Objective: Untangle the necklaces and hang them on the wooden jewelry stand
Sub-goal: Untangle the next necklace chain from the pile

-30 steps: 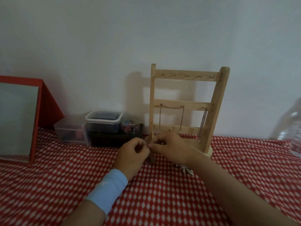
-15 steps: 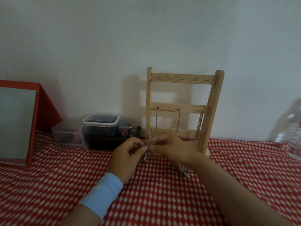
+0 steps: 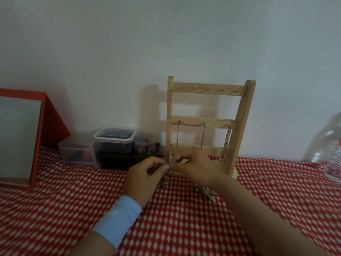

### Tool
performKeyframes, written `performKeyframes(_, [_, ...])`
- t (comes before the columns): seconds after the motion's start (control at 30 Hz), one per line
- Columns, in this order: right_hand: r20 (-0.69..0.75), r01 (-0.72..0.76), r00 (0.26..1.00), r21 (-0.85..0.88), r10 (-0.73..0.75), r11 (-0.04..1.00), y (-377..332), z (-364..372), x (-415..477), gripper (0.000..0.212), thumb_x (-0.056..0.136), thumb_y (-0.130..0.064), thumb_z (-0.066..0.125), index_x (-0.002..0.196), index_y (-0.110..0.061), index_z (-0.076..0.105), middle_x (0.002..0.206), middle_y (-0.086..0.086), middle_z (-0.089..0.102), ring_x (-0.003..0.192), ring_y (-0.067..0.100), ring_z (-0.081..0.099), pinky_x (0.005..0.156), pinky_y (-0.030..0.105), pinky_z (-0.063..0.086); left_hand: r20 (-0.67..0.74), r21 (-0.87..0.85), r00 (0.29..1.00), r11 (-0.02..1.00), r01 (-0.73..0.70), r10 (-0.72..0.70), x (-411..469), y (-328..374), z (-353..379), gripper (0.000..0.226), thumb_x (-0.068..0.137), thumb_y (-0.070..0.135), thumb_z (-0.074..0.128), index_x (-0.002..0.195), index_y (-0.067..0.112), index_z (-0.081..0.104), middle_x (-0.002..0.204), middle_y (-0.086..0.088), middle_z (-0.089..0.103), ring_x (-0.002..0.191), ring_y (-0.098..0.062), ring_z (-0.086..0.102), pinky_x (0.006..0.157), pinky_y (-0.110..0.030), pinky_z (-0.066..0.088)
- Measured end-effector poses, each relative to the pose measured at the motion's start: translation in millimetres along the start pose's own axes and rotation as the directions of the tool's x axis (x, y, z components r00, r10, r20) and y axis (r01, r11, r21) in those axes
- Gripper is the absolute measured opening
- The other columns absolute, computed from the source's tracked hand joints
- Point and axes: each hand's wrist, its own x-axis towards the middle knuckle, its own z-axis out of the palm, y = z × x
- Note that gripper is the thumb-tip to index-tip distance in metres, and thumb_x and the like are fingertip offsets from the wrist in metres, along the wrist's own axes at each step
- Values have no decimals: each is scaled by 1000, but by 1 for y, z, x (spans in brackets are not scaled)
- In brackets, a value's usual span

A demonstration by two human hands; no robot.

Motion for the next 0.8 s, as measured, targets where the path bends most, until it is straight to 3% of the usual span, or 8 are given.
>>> performKeyframes(0.13, [39, -13, 999, -15, 14, 1000, -1, 5, -1, 13, 99, -23, 64, 94, -18, 75, 93, -4, 74, 91, 11, 69, 90, 36, 58, 28, -24, 999, 999, 38, -37, 1, -1, 0, 12, 87, 25, 69, 88, 36, 73, 86, 23, 72, 87, 6, 65, 76, -8, 49])
performKeyframes(0.23, [37, -9, 999, -15, 10, 1000, -2, 6, 1, 14, 100, -23, 62, 94, -19, 74, 94, -4, 74, 94, 12, 68, 92, 36, 57, 59, -59, 997, 997, 59, -56, 2, -2, 0, 11, 88, 22, 68, 91, 30, 73, 88, 17, 72, 87, 5, 65, 76, -8, 49])
performKeyframes(0.33, [44, -19, 999, 4, 19, 1000, -4, 7, 0, 12, 98, -22, 64, 93, -18, 74, 95, -4, 74, 93, 11, 69, 92, 36, 57, 44, -33, 997, 997, 65, -64, 3, -1, 1, 11, 84, 13, 69, 81, 23, 72, 80, 10, 71, 80, 2, 64, 70, -8, 48])
performKeyframes(0.47, [60, 12, 998, -145, -3, 989, -6, 12, -2, 11, 100, -25, 61, 93, -25, 70, 94, -10, 69, 91, 4, 65, 84, 27, 56, 21, 46, 996, 995, 91, -92, 4, -5, 3, 11, 83, 16, 68, 79, 26, 71, 79, 13, 69, 78, 5, 62, 66, -7, 47])
performKeyframes(0.57, [41, 21, 999, -198, -13, 980, -5, 11, -1, 11, 102, -26, 58, 96, -26, 67, 93, -12, 67, 88, -1, 61, 77, 18, 49, 39, 58, 991, 990, 129, -131, 5, -9, 4, 9, 90, 24, 63, 88, 29, 70, 87, 16, 69, 83, 6, 62, 72, -9, 46])
performKeyframes(0.67, [50, 5, 999, -193, 5, 981, -5, 12, 0, 11, 102, -24, 56, 96, -26, 66, 90, -11, 67, 83, -1, 62, 77, 19, 52, 96, 111, 984, 984, 136, -147, 5, -11, 6, 13, 97, 26, 53, 99, 28, 66, 95, 17, 66, 90, 4, 60, 76, -13, 46])
performKeyframes(0.8, [30, -1, 1000, -156, 6, 988, -8, 5, 0, 13, 101, -20, 59, 92, -26, 65, 81, -7, 67, 69, -1, 64, 68, 20, 55, 136, 175, 979, 976, 129, -154, 5, -11, 4, 17, 100, 23, 47, 99, 23, 63, 94, 11, 65, 87, 2, 59, 71, -12, 44])
